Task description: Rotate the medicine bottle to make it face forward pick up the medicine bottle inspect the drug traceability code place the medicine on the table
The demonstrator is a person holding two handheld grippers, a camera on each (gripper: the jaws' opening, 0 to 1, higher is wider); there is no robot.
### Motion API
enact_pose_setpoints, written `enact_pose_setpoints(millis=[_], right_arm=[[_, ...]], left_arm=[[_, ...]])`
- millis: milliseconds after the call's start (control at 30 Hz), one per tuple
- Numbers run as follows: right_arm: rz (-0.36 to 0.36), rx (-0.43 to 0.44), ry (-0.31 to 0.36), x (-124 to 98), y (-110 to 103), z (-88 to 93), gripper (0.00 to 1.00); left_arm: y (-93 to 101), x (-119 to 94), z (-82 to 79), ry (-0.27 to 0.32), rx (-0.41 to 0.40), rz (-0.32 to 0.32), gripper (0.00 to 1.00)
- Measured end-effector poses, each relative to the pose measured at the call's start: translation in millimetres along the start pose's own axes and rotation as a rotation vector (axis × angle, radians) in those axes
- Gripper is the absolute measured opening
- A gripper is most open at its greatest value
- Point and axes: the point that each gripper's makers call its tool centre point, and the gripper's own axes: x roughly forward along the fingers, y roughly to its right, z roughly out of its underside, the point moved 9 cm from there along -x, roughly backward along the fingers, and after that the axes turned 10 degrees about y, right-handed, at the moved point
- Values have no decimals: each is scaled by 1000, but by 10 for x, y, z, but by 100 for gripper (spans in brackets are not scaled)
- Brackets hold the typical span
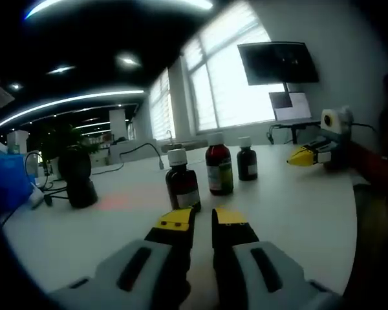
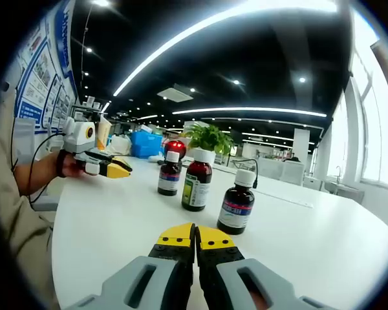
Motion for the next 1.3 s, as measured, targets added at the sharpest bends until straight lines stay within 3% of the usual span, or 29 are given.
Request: enact_pose_setpoints(millis=[300,1300], right_arm=[[2,-1,-4,1,-6,1,0],[16,12,-4,3,-7,-9,0]], left_arm=[[22,7,14,-14,38,2,3],[11,8,11,-2,46,14,4]])
